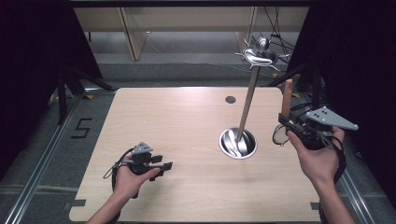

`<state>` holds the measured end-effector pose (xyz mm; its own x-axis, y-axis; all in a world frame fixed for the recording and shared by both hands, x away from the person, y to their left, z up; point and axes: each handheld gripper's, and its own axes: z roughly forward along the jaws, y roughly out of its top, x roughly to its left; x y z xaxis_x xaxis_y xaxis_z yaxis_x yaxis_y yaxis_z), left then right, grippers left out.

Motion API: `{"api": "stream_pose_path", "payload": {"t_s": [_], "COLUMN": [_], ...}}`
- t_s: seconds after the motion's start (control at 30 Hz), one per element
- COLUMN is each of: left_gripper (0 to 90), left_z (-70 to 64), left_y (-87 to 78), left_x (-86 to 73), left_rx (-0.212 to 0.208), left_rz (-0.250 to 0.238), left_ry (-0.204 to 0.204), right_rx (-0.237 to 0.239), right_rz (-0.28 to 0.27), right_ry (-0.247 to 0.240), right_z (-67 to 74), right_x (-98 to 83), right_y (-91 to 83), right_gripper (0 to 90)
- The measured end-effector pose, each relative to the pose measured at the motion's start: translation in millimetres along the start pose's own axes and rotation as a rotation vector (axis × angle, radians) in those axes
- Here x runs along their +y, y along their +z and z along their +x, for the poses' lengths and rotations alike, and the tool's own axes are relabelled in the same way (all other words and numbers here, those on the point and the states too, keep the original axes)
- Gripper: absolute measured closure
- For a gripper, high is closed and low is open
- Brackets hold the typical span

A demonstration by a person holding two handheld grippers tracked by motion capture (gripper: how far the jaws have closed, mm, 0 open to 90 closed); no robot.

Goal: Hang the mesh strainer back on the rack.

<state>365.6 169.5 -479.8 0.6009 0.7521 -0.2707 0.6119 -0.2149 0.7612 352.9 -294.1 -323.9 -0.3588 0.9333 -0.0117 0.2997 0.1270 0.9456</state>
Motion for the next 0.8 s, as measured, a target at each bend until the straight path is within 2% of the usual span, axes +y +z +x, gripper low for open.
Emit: {"api": "stream_pose_path", "payload": {"t_s": [0.07, 0.27, 0.3, 0.47, 0.5, 0.53, 0.57, 0.6, 0.63, 0.8], "left_gripper": [42.4, 42.4, 42.4, 42.4, 42.4, 42.4, 42.4, 42.4, 42.4, 42.4], "left_z": [0.0, 0.3, 0.2, 0.3, 0.3, 0.3, 0.3, 0.3, 0.2, 0.4], "left_y": [0.0, -0.4, -0.4, -0.5, -0.5, -0.5, -0.5, -0.5, -0.6, -0.7], "left_x": [0.0, 0.1, 0.2, 0.2, 0.2, 0.2, 0.2, 0.2, 0.3, 0.2], "left_rx": [0.000, -0.001, -0.001, 0.000, 0.000, 0.000, 0.000, 0.000, 0.001, 0.001], "left_rz": [-0.001, -0.001, -0.002, -0.002, -0.002, -0.002, -0.002, -0.002, -0.002, -0.001], "left_ry": [-0.001, -0.002, -0.003, -0.003, -0.003, -0.003, -0.002, -0.002, -0.003, -0.002], "right_rx": [-0.007, 0.002, -0.003, 0.002, 0.005, 0.005, 0.013, 0.013, 0.005, 0.011], "right_rz": [-0.016, -0.010, -0.025, -0.019, -0.022, -0.022, -0.024, -0.024, -0.038, -0.031], "right_ry": [-0.012, -0.009, -0.023, -0.007, -0.039, -0.039, -0.015, -0.015, -0.036, -0.032], "right_z": [0.9, 3.7, 3.6, 6.0, 4.4, 4.4, 6.4, 6.4, 5.4, 6.5], "right_x": [2.1, 6.4, 8.3, 11.4, 13.3, 13.3, 14.4, 14.4, 15.8, 18.8], "right_y": [0.9, 0.4, 1.1, 0.2, 0.2, 0.2, -0.2, -0.2, 0.4, -1.0], "right_gripper": [69.2, 69.2, 69.2, 69.2, 69.2, 69.2, 69.2, 69.2, 69.2, 69.2]}}
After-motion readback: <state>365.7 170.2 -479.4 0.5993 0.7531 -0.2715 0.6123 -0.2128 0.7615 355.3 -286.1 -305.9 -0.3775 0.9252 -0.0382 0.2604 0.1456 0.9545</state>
